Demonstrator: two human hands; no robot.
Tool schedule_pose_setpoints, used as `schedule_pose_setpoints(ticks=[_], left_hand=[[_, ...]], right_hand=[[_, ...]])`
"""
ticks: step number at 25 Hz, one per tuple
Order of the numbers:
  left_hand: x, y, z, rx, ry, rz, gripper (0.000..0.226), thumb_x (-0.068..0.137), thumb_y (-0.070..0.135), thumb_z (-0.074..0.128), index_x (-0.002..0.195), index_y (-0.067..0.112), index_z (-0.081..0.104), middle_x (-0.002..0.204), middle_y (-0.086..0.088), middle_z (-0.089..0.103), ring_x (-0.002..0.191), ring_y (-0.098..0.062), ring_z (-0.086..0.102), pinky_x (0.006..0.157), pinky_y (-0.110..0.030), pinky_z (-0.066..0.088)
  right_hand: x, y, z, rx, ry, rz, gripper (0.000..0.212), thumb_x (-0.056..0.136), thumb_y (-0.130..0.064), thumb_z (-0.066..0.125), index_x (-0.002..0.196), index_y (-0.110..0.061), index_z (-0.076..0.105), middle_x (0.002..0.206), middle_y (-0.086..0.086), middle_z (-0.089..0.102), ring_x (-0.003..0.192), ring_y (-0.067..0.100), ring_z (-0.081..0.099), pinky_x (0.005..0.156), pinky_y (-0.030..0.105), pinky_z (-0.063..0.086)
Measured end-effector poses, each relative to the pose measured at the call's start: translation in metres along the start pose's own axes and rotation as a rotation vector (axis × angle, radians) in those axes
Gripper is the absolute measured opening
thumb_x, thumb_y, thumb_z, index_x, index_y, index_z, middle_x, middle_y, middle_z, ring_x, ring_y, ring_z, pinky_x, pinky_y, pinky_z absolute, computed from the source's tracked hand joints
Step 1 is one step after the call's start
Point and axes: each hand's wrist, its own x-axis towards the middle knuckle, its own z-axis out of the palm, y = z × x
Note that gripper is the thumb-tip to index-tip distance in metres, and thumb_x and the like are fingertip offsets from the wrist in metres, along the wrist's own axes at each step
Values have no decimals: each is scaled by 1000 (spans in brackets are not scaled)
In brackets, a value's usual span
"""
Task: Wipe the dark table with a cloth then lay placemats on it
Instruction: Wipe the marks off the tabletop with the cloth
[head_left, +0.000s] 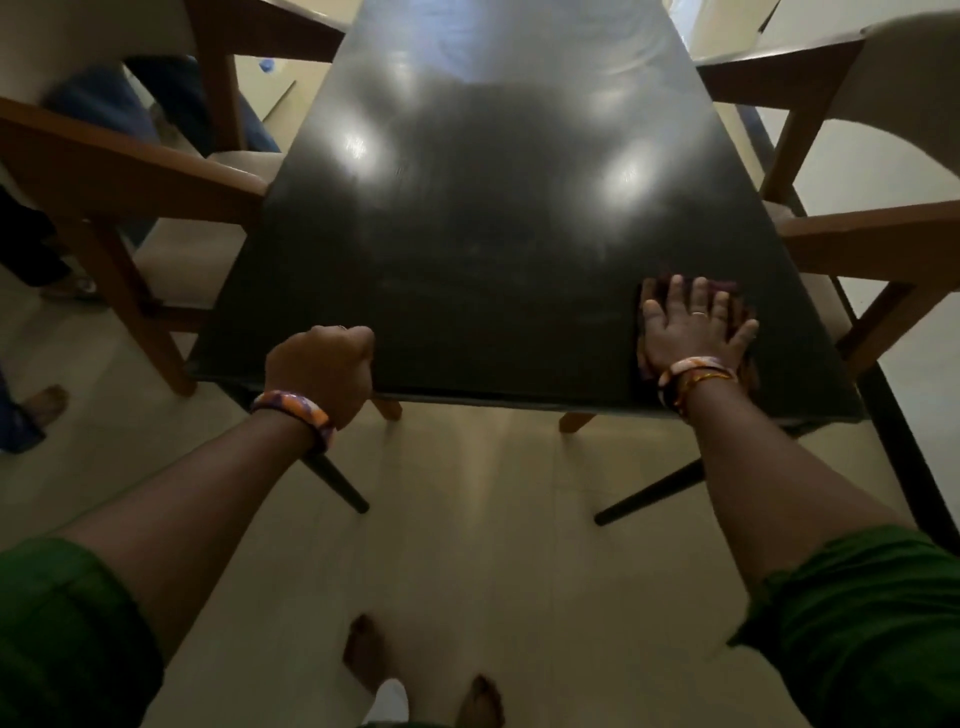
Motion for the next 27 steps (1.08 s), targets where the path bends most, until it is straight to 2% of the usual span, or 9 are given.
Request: schedule_pose_setpoints(ticks=[3, 6, 8, 10, 13, 16, 21, 24, 27], left_hand=[[8, -43, 2, -289, 202, -232, 21, 89, 8, 49, 108, 8, 59, 100, -13, 60, 92, -27, 59, 77, -37, 49], [10, -92, 5, -333, 196, -557, 33, 90, 9, 49, 123, 8, 50, 121, -16, 52, 111, -31, 51, 87, -40, 45], [20, -110, 4, -374, 204, -618, 30, 93, 10, 45, 122, 7, 51, 120, -17, 54, 110, -30, 52, 82, -37, 44], [39, -125, -2, -451, 206, -732, 26, 95, 11, 40, 116, 7, 54, 112, -15, 58, 98, -28, 54, 72, -33, 40], [77, -152, -6, -504, 66, -905, 26, 95, 16, 39, 112, 7, 57, 110, -16, 59, 98, -33, 56, 75, -34, 42], [129, -157, -7, -447, -76, -855, 25, 94, 22, 42, 111, 8, 54, 103, -13, 57, 98, -35, 55, 79, -37, 44], [251, -113, 4, -189, 29, -489, 27, 88, 11, 51, 113, 0, 54, 117, -24, 53, 110, -39, 50, 89, -41, 41], [326, -71, 24, -124, 16, -336, 35, 89, 14, 52, 122, 2, 50, 125, -21, 51, 117, -35, 47, 95, -40, 40], [388, -5, 36, -94, -48, -187, 47, 93, 20, 48, 136, 5, 38, 142, -15, 39, 132, -29, 35, 106, -37, 32]], right_hand=[[-10, -95, 18, -2, 16, -266, 56, 99, -49, 18, 151, -32, 5, 160, -6, -4, 146, 19, -7, 112, 54, -10], [-45, -205, 40, -1, -32, -580, 56, 99, -50, 20, 150, -34, 4, 159, -6, -6, 146, 18, -9, 111, 51, -14], [-78, -263, 53, 35, -94, -801, 56, 99, -50, 21, 150, -34, 6, 159, -5, -6, 146, 19, -9, 111, 49, -16], [-101, -304, 65, 31, -132, -990, 54, 99, -49, 22, 150, -34, 9, 159, -5, -2, 146, 19, -7, 111, 47, -16], [-84, -344, 71, -26, -126, -1091, 53, 100, -50, 21, 150, -35, 12, 159, -5, 3, 146, 19, -5, 111, 45, -16], [-23, -379, 63, -29, -132, -1046, 53, 99, -50, 21, 150, -35, 14, 160, -5, 5, 146, 19, -4, 112, 46, -15], [123, -418, 36, 11, -120, -933, 54, 99, -49, 20, 150, -31, 12, 160, -1, 4, 146, 21, -5, 114, 48, -13], [230, -403, 15, 38, -80, -790, 55, 99, -47, 21, 151, -31, 12, 160, -2, 3, 146, 20, -5, 114, 49, -12], [328, -349, -8, 41, -20, -543, 55, 99, -45, 20, 151, -32, 11, 160, -4, 1, 146, 20, -6, 114, 51, -12]])
